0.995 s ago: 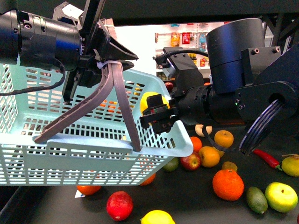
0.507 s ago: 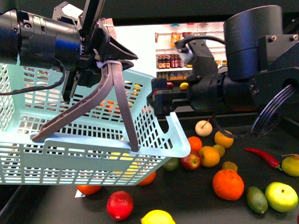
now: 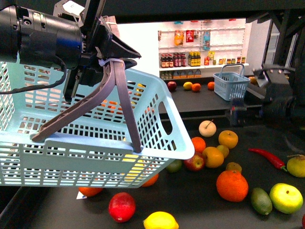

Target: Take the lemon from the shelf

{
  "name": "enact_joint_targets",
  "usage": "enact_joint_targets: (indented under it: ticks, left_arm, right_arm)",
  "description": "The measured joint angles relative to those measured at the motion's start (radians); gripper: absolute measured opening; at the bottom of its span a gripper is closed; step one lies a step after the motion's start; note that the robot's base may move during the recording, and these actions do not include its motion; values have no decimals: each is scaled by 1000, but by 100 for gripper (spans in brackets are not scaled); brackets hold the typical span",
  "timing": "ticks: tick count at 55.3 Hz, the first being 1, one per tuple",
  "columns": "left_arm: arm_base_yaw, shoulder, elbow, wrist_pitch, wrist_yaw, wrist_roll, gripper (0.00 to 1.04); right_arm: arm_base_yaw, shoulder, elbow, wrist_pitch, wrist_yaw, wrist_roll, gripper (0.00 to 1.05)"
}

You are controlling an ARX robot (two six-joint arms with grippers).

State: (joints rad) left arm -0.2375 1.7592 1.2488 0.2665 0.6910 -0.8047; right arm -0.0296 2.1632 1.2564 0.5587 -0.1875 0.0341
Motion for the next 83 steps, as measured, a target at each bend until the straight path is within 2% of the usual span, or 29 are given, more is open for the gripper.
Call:
enact_joint_targets:
  ticks: [6, 16, 30, 40, 53, 83]
  left_arm:
    - [0, 0, 0, 0, 0, 0, 12]
    - [0, 0, 0, 0, 0, 0, 12]
    - [0, 0, 0, 0, 0, 0, 12]
    - [0, 0, 0, 0, 0, 0, 11]
    - [0, 0, 0, 0, 1, 0, 11]
    - [0, 0, 0, 0, 0, 0, 11]
  right_arm:
    - [-4, 68, -23, 19, 3, -45, 97]
    - [37, 177, -47, 39, 0, -121, 97]
    - [188, 307, -78, 32, -167, -292, 97]
    - [261, 376, -62, 27, -229, -372, 97]
    - [319, 485, 40, 43, -198, -431, 97]
    - [350, 620, 256, -17, -109, -451, 97]
